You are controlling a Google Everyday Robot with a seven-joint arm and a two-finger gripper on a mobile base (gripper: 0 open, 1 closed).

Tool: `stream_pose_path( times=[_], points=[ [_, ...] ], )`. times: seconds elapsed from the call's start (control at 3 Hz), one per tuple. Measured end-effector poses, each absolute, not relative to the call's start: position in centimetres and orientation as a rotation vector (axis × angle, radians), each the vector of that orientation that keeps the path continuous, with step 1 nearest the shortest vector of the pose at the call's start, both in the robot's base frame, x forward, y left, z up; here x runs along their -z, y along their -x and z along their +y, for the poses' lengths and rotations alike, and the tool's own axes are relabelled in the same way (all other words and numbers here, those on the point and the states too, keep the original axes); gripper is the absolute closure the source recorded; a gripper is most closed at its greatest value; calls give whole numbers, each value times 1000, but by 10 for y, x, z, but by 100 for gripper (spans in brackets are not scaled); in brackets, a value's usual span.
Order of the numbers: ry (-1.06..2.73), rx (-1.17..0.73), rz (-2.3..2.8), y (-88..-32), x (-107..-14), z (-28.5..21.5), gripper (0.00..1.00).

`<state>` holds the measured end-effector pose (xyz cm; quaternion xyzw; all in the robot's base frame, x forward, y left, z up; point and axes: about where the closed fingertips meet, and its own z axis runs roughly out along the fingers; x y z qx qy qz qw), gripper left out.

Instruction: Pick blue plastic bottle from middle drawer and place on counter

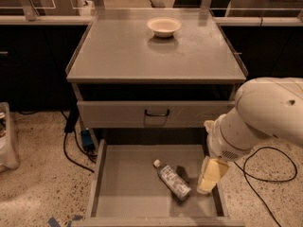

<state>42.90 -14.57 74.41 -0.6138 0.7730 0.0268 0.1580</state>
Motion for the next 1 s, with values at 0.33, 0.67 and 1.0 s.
stream_pose_path(
  times=[0.33, 0.67, 1.0],
  points=[
    [1776, -67, 2227, -440, -712, -134, 0],
    [1782, -56, 2279, -459, -653, -118, 0],
    [1786, -59, 2317, -464, -618, -109, 0]
  ],
)
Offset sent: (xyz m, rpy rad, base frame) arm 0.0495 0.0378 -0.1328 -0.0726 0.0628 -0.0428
